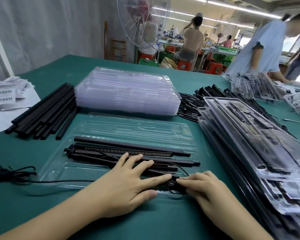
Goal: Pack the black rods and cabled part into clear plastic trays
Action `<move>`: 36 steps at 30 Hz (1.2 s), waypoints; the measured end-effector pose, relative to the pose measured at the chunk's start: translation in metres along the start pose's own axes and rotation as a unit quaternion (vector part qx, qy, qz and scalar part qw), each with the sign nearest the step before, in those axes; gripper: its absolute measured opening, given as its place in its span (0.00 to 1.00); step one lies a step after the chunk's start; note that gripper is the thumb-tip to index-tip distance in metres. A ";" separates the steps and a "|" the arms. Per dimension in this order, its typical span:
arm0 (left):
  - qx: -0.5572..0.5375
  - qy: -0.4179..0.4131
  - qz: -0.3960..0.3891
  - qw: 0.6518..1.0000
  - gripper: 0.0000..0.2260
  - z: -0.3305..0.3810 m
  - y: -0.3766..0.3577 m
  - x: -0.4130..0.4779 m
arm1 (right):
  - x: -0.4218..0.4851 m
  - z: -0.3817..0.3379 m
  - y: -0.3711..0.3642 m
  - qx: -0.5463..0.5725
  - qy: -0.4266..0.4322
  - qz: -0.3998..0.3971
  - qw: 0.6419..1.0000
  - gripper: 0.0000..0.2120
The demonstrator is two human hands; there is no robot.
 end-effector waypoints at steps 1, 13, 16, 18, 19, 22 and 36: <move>0.010 -0.006 -0.004 1.000 0.23 0.001 -0.001 0.000 | 0.002 0.002 0.001 0.005 -0.006 -0.005 1.000 0.15; 0.075 0.000 -0.046 0.996 0.25 0.005 0.002 0.002 | 0.023 0.006 0.000 -0.048 -0.047 -0.102 0.993 0.38; 0.148 0.014 -0.011 0.989 0.24 0.010 0.014 0.002 | 0.029 0.004 0.001 -0.058 -0.054 -0.123 0.989 0.36; 0.143 0.023 -0.008 0.989 0.24 0.013 0.013 0.002 | 0.032 0.002 0.002 -0.067 -0.061 -0.138 0.986 0.34; 0.135 0.015 -0.005 0.991 0.24 0.015 0.013 0.004 | 0.033 0.001 0.002 -0.073 -0.060 -0.141 0.985 0.33; 0.056 0.000 -0.077 0.996 0.27 0.017 -0.002 0.006 | 0.037 -0.001 0.004 -0.088 -0.069 -0.146 0.983 0.33; -0.043 -0.009 -0.029 0.999 0.26 0.007 -0.005 0.003 | 0.036 -0.021 -0.003 -0.205 -0.114 -0.049 0.971 0.30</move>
Point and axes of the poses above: each hand's wrist, its own x-axis towards the middle knuckle, its own y-axis out of the back of the hand, z = x × y, the point moved 6 cm from there along x, towards the middle knuckle, and after that the axes turned 10 degrees about -y, right-handed, at the moved point
